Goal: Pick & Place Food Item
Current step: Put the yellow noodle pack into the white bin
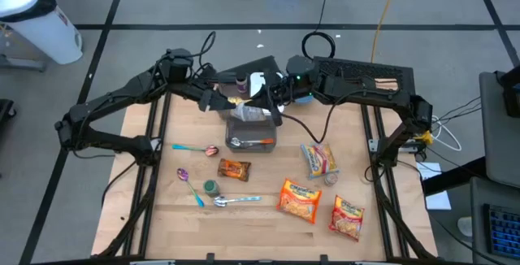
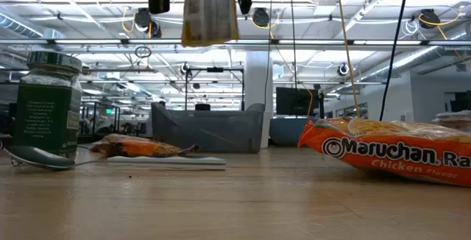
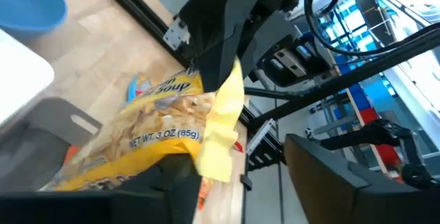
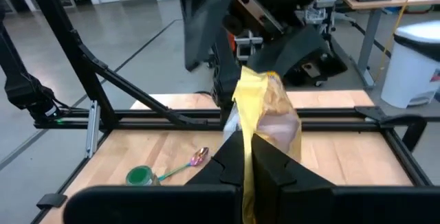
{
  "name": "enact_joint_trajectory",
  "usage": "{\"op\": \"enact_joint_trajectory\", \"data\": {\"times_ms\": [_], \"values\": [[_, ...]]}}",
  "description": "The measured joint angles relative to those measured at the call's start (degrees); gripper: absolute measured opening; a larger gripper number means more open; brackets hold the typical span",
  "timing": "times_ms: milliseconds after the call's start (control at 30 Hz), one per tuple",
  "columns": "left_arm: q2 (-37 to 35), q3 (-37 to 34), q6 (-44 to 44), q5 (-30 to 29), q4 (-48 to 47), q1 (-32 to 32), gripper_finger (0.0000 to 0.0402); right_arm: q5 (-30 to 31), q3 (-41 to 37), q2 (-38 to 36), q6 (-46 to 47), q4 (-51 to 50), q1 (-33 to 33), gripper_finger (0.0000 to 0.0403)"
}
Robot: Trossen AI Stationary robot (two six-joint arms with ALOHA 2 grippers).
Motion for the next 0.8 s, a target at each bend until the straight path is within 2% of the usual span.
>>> {"op": "enact_joint_trajectory", "data": {"times_ms": [267,567,700,800], "values": [[-0.43,0.0,1.39,1.27,1.68,5.15,0.0258,-0.08,0.06,-5.35,-0.49,-7.14,-2.7,0.0],[-1.35,0.0,6.1,5.13,0.44,9.9,0.0248,1.05,0.07,-13.36,-2.16,-18.14,-5.66,0.0],[-2.92,0.06,11.2,3.22,-2.05,10.45,0.0241,6.35,-0.35,-16.92,-4.17,-26.14,-5.64,0.0],[-3.1,0.07,12.33,-0.34,-3.05,9.64,0.0239,7.68,-3.32,-19.75,-4.38,-27.6,-5.64,0.0]]}}
